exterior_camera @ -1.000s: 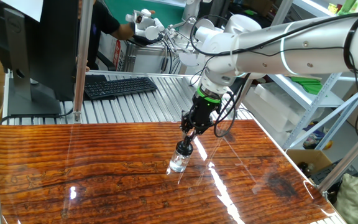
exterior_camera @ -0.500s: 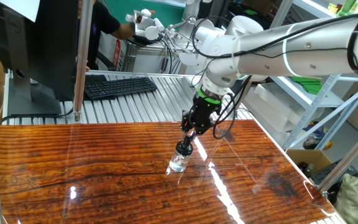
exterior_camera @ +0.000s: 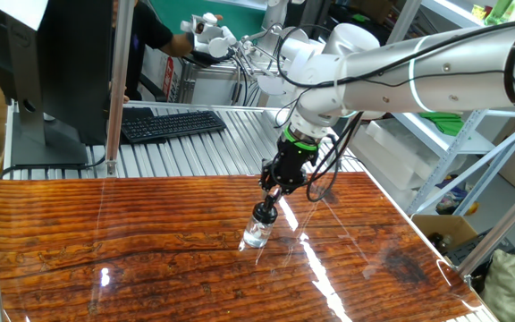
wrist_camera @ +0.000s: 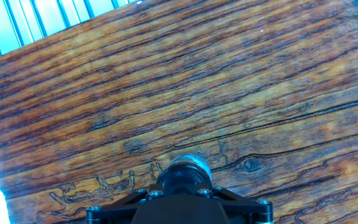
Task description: Screw the lid onto the jar
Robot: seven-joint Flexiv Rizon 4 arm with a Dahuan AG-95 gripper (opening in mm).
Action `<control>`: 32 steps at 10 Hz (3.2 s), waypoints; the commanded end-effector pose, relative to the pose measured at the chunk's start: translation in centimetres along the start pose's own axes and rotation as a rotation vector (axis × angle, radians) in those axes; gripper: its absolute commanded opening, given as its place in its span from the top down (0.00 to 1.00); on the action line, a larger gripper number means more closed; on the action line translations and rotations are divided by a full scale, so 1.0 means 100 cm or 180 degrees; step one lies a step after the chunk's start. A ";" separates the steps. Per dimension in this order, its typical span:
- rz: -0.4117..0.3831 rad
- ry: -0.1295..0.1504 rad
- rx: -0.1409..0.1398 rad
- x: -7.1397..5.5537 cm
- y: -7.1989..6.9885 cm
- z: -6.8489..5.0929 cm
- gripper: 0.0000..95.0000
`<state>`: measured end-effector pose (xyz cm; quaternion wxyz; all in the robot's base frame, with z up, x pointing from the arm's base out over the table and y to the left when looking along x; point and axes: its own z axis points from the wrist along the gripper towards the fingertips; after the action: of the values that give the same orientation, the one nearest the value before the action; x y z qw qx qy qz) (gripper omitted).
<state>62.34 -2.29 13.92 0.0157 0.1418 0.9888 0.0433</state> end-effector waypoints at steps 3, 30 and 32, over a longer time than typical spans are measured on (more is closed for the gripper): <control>-0.0092 0.0026 0.0031 0.001 0.004 0.001 1.00; 0.1528 -0.0334 -0.0181 0.001 0.005 0.020 1.00; 0.1619 -0.0362 -0.0212 0.001 0.005 0.021 1.00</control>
<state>62.16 -1.77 14.03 0.0638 0.3872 0.9172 0.0696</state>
